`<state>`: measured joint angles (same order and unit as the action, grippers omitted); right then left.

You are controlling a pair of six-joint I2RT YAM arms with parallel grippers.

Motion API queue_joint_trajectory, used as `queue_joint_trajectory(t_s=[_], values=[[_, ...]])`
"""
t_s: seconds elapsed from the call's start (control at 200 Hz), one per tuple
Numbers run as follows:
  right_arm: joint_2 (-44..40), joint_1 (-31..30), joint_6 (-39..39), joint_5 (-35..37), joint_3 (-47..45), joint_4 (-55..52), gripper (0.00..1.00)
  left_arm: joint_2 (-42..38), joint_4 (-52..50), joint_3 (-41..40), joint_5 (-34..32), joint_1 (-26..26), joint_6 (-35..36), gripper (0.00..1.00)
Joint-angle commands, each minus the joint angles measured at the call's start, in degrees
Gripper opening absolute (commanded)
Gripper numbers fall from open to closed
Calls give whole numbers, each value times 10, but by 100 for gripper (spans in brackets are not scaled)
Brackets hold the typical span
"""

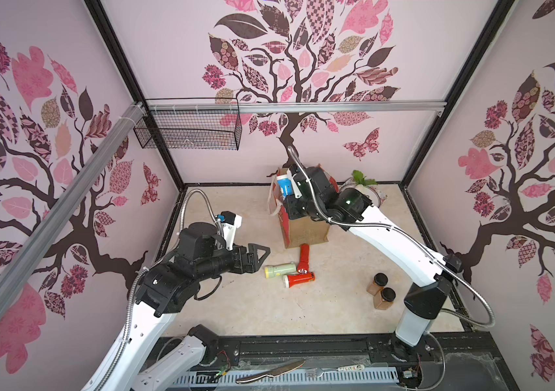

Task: Put the flashlights into the tote bags
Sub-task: Place the flashlight in the canvas bag.

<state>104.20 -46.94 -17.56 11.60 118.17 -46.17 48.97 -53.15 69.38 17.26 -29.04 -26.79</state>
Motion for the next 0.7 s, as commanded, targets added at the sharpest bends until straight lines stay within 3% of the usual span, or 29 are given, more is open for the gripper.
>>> queue_joint_trajectory(t_s=[0.0, 0.455, 0.695], values=[[47, 21, 28, 1, 61, -24, 0, 14, -13, 41, 6, -1, 14, 94], [212, 119, 60, -32, 227, -44, 0, 10, -16, 35, -5, -1, 27, 94], [287, 145, 57, -40, 256, -32, 0, 4, -9, 21, -12, -1, 19, 94]])
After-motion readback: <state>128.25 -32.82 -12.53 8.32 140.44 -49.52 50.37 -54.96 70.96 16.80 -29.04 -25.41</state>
